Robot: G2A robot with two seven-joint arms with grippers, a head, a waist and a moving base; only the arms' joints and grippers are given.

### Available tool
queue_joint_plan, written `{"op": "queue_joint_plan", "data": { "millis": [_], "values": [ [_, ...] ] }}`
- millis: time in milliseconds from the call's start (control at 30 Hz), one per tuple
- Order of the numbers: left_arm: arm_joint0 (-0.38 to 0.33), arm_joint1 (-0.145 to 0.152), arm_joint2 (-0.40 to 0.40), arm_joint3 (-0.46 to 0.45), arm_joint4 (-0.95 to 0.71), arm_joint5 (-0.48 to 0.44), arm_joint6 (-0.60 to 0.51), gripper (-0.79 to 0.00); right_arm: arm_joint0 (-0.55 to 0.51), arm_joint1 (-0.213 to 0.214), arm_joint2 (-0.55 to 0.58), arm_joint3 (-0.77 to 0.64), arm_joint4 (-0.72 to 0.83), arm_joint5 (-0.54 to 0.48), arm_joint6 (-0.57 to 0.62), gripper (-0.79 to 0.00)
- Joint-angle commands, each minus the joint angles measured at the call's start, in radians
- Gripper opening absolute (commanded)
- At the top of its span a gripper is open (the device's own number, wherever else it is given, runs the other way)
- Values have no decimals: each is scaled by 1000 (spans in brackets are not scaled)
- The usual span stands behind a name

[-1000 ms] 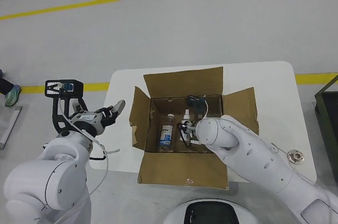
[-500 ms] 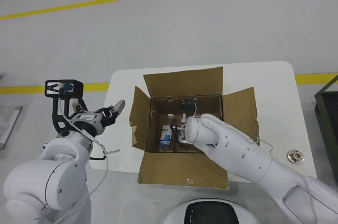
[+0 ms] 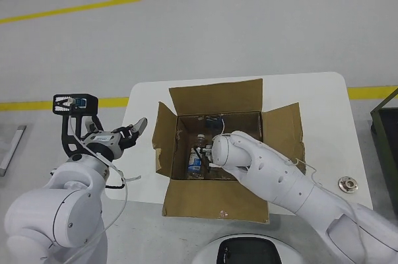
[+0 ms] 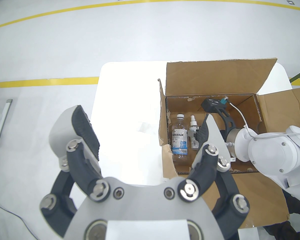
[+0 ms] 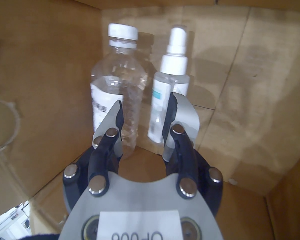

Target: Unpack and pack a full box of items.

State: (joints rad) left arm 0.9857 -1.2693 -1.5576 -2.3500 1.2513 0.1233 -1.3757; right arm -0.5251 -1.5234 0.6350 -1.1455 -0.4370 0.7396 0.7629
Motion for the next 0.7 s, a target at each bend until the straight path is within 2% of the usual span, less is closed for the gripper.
{"op": "queue_joint_plan", "data": {
  "millis": [0,133,300,467,600,667],
  "values": [
    [0,0,0,0,0,0,0,0,-7,11,26,-51,-16,-3,4,-434],
    [0,0,0,0,0,0,0,0,-55,58,108,-202,-102,23,61,-443],
    [0,0,0,0,0,0,0,0,-201,141,309,-498,-217,46,160,-471],
    [0,0,0,0,0,0,0,0,-382,208,553,-813,-335,-29,241,-560],
    [0,0,0,0,0,0,0,0,-507,247,757,-1001,-445,-85,320,-637],
    [0,0,0,0,0,0,0,0,-560,266,849,-1079,-533,-129,384,-643]
  ]
}}
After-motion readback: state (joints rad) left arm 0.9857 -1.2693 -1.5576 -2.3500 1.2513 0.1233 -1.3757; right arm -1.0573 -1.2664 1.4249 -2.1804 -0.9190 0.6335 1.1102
